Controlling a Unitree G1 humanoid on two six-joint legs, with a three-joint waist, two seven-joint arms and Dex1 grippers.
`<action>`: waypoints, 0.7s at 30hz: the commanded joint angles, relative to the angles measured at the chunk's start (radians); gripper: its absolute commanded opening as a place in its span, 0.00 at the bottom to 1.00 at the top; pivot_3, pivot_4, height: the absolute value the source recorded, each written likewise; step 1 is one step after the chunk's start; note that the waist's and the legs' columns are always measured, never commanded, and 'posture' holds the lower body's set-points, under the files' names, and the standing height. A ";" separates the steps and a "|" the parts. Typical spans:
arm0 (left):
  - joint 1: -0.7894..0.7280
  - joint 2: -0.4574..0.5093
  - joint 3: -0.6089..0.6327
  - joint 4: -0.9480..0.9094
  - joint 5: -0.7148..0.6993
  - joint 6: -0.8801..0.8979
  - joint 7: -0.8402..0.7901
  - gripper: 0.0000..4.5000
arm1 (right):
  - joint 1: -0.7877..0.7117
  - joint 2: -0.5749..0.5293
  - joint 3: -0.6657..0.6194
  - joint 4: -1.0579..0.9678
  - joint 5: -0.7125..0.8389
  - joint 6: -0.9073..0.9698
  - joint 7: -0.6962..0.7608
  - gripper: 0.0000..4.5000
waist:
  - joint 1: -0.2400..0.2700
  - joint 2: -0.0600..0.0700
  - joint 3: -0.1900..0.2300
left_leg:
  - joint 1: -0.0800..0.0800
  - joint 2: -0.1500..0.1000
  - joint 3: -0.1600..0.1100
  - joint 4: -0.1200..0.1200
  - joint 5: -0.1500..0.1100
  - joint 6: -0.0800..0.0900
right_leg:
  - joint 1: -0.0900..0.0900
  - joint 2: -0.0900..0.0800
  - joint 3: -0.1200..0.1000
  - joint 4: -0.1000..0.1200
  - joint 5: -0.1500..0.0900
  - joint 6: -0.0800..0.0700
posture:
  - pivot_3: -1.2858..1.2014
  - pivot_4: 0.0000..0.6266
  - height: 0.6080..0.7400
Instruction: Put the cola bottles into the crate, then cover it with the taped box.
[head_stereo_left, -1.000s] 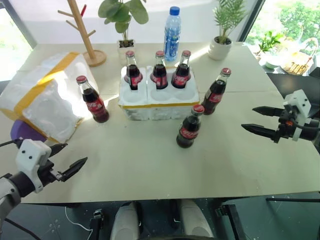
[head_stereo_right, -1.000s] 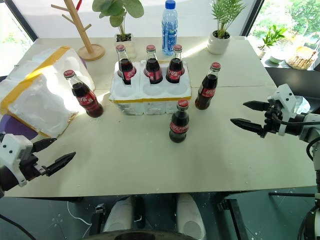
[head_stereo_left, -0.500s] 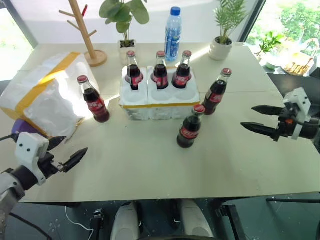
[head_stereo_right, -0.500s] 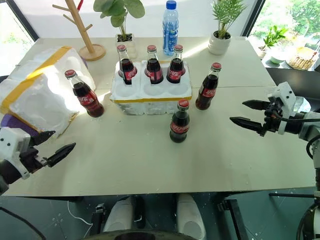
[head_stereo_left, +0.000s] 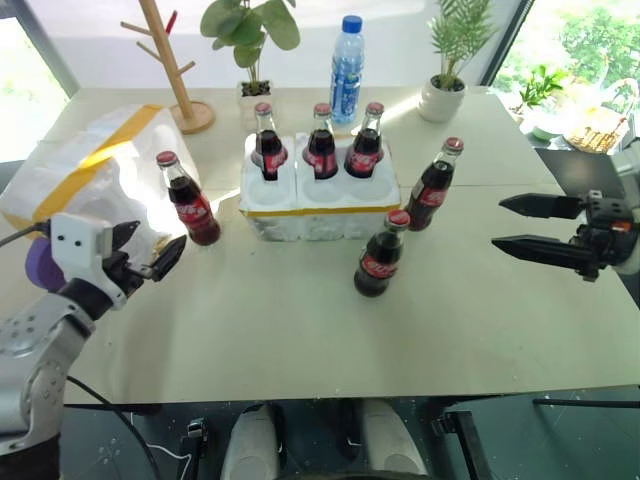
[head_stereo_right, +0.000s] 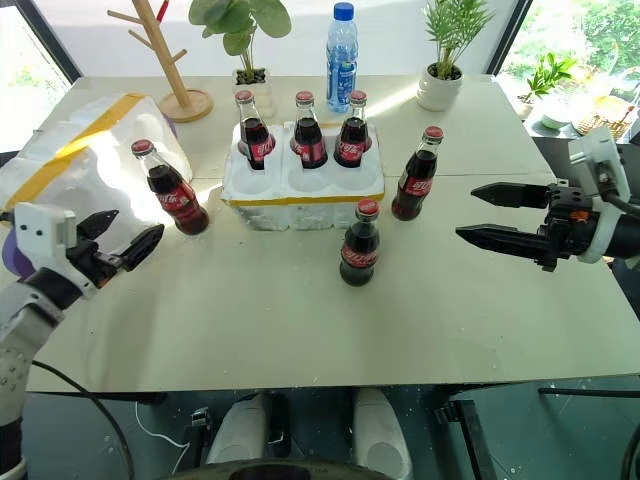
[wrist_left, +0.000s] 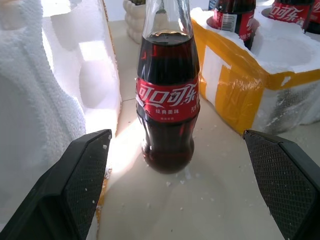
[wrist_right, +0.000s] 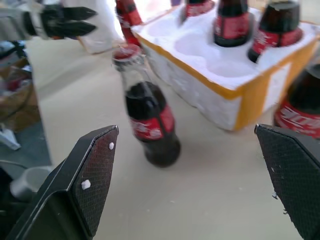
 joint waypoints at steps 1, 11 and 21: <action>-0.064 -0.003 -0.038 0.035 0.037 -0.019 0.026 0.98 | -0.035 -0.026 -0.079 -0.061 0.118 0.069 -0.011 1.00 | 0.000 0.000 0.000 | 0.000 0.000 0.000 0.000 0.000 0.000 | 0.000 0.000 0.000 0.000 0.000 0.000 | 0.52 0.24 1.00; -0.233 -0.055 -0.152 0.230 0.134 -0.093 0.037 0.98 | -0.022 -0.007 -0.113 -0.129 0.190 0.095 -0.067 1.00 | 0.001 0.000 0.000 | 0.000 0.000 -0.001 0.000 0.000 0.000 | 0.001 0.000 -0.001 0.000 0.000 0.001 | 0.52 0.24 1.00; -0.403 -0.105 -0.221 0.452 0.216 -0.175 0.039 0.98 | -0.011 -0.007 -0.106 -0.154 0.219 0.084 -0.091 1.00 | 0.002 0.000 0.000 | 0.000 -0.001 -0.001 0.001 0.000 0.000 | 0.002 0.000 -0.001 0.000 0.002 0.003 | 0.52 0.24 1.00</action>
